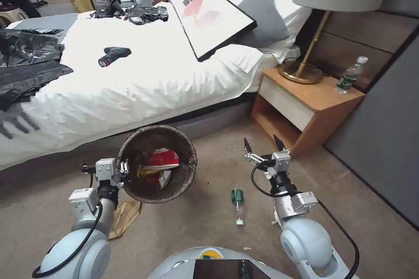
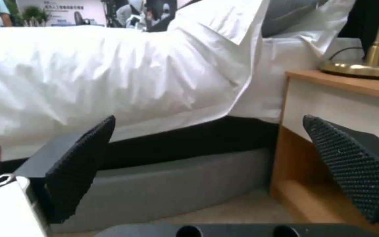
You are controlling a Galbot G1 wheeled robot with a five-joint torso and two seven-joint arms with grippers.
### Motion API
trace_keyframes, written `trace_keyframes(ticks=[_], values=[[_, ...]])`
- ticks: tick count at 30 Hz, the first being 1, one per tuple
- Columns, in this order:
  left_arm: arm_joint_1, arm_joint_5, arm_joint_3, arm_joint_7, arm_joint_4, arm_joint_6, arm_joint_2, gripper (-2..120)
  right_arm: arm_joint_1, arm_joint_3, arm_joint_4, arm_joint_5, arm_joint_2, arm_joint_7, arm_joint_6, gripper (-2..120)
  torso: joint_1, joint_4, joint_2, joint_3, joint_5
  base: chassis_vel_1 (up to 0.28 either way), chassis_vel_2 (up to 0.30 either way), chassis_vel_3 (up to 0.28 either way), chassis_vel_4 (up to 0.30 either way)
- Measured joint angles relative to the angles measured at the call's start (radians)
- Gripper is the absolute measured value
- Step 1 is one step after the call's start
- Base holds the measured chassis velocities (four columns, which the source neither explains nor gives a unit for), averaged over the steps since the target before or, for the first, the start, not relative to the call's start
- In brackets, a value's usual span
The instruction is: Pick up the trash bin, then pick up the garbage from the floor and place it into the trash bin.
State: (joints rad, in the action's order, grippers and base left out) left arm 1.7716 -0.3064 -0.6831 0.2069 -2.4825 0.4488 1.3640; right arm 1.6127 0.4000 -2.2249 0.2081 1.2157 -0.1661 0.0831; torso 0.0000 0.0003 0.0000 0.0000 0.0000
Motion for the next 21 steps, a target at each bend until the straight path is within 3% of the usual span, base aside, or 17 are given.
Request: trace_keyframes(ticks=[10,21], values=[[-0.004,-0.002,0.000,-0.001,0.000,-0.001,-0.004,3,0.093,0.136,0.016,0.069,-0.034,0.080,0.011,100,0.000,-0.0003,0.000,0.000,-0.0001,0.000,0.000,0.000,0.000],[-0.004,-0.003,0.001,-0.002,0.000,-0.001,-0.008,3,0.171,0.209,0.043,0.104,-0.043,0.127,0.044,100,0.000,-0.0003,0.000,0.000,0.0000,0.000,0.000,0.000,0.000]])
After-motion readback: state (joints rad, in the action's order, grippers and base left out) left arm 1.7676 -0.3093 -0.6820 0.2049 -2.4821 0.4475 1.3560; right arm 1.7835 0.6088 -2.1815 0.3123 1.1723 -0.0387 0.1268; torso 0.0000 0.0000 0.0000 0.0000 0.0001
